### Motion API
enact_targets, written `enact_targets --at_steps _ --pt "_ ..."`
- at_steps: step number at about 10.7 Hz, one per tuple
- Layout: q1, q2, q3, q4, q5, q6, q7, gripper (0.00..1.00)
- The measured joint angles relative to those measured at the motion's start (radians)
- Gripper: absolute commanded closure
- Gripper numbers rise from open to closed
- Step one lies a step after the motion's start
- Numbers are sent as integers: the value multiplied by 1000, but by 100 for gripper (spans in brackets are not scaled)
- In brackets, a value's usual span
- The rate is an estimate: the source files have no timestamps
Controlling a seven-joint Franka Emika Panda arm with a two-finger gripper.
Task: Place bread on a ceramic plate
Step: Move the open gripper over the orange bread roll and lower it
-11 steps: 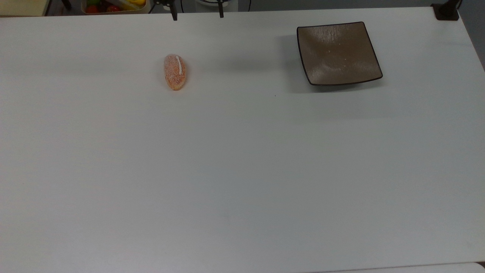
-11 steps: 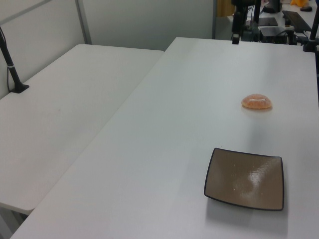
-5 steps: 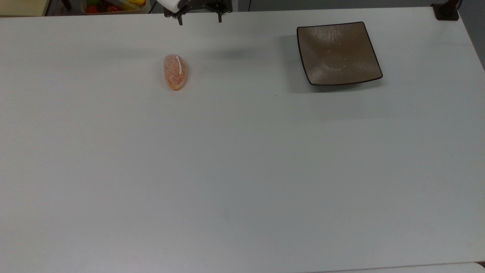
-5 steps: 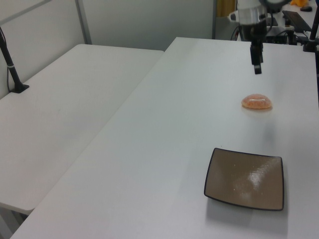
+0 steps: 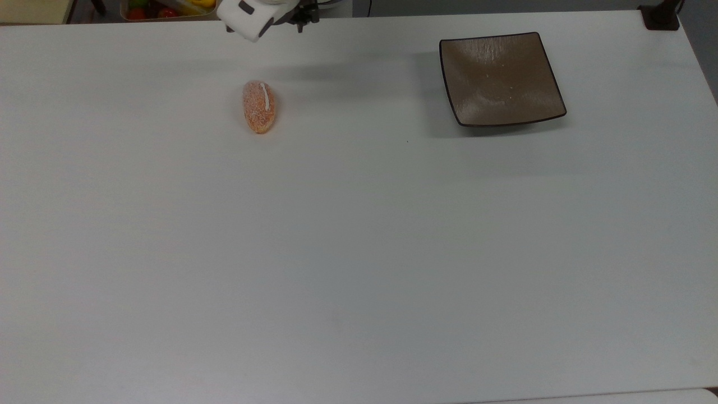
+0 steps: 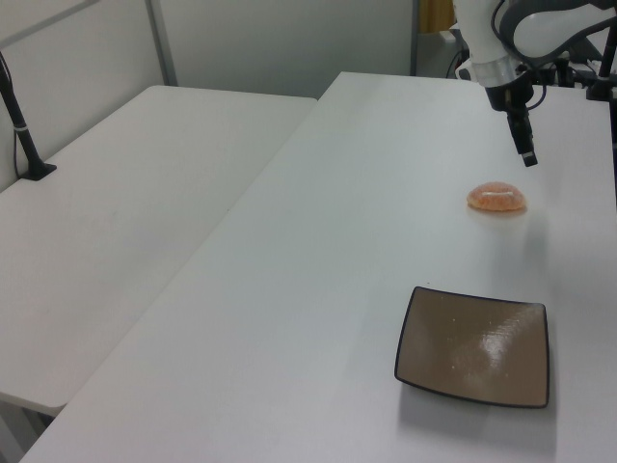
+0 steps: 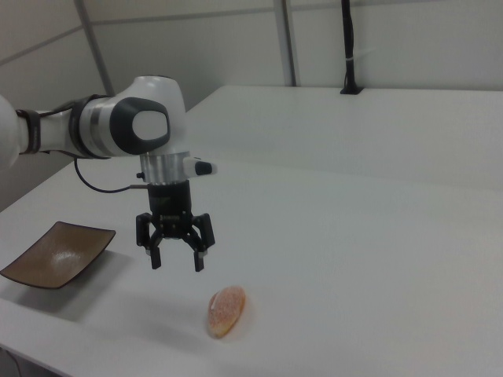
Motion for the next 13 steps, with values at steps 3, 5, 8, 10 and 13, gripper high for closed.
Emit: enact_targets --at_steps 3,5,8,10,13 --pt "-36 -2 -42 -65 -3 129 -75 0" --pt "-39 -2 -72 -130 -4 267 -91 0" --pt "-42 -2 -97 -192 -4 436 -129 0" --pt "-41 2 -97 -242 -4 535 -132 0" --pt "-41 34 -97 -268 -4 605 -133 0"
